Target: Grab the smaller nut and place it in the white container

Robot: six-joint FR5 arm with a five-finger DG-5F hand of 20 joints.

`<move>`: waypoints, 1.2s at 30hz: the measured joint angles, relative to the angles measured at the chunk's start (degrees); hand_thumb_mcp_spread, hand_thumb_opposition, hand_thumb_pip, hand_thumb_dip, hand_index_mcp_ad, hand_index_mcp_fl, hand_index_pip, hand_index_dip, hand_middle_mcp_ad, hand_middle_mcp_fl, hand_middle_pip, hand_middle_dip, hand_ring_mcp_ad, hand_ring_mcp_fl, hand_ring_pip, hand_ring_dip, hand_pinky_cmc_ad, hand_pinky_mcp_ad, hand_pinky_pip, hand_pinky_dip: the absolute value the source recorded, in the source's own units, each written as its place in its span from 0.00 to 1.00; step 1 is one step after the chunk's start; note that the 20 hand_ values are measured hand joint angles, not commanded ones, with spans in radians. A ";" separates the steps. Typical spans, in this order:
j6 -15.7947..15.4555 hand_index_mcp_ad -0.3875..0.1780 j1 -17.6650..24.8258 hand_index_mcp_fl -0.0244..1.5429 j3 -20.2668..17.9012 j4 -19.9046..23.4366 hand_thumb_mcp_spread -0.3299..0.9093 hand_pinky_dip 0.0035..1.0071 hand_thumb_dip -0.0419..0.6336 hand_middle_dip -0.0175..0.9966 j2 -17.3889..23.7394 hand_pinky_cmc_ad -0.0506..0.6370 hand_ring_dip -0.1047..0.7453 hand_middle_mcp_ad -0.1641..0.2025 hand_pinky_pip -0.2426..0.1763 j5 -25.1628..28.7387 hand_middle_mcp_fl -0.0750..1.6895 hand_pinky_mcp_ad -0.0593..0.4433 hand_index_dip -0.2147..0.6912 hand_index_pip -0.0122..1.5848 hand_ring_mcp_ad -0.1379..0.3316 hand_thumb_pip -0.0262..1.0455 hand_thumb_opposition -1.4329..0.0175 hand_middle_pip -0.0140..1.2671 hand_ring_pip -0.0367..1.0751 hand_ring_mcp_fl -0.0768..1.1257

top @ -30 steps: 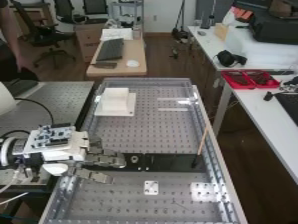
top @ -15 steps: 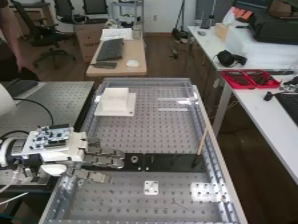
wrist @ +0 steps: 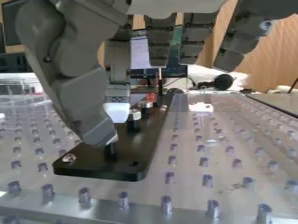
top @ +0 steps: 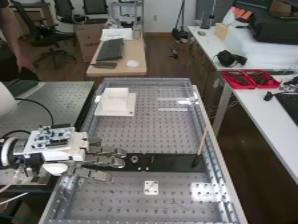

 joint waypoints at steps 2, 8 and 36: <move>-0.70 0.39 0.07 0.11 0.23 -0.77 0.65 0.18 0.44 0.20 0.03 0.53 0.22 0.60 0.46 0.00 0.05 0.57 0.44 0.98 0.51 0.63 0.38 0.11 0.12 0.07; -2.57 0.39 0.20 0.11 0.66 -2.46 0.65 0.18 0.44 0.20 0.32 0.53 0.22 0.60 0.46 -0.02 0.05 0.58 0.44 0.98 0.51 0.63 0.38 0.11 0.12 0.07; -4.01 0.39 0.40 0.08 1.34 -4.38 0.65 0.18 0.44 0.20 0.40 0.53 0.22 0.61 0.46 0.14 0.05 0.58 0.42 0.98 0.51 0.68 0.38 0.11 0.13 0.07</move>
